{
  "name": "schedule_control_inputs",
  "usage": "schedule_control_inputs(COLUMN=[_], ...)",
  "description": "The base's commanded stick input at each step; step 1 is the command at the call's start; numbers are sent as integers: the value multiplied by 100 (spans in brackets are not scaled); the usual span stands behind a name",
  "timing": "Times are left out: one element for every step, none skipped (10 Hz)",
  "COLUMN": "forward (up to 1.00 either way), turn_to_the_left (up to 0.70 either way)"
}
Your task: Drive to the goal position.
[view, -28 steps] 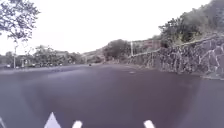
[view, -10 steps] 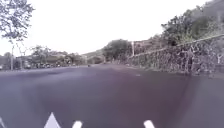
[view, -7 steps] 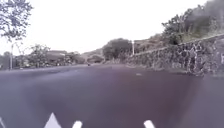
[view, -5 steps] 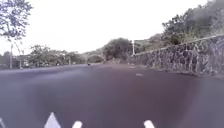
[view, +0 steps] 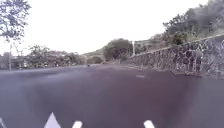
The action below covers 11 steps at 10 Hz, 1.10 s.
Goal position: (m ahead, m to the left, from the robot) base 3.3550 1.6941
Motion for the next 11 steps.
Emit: schedule_control_inputs(forward=[70, 70, 70, 70, 70, 70, 70, 70, 70, 70, 70], turn_to_the_left=[0, 0, 0, 0, 0, 0, 0, 0, 0, 0, 0])
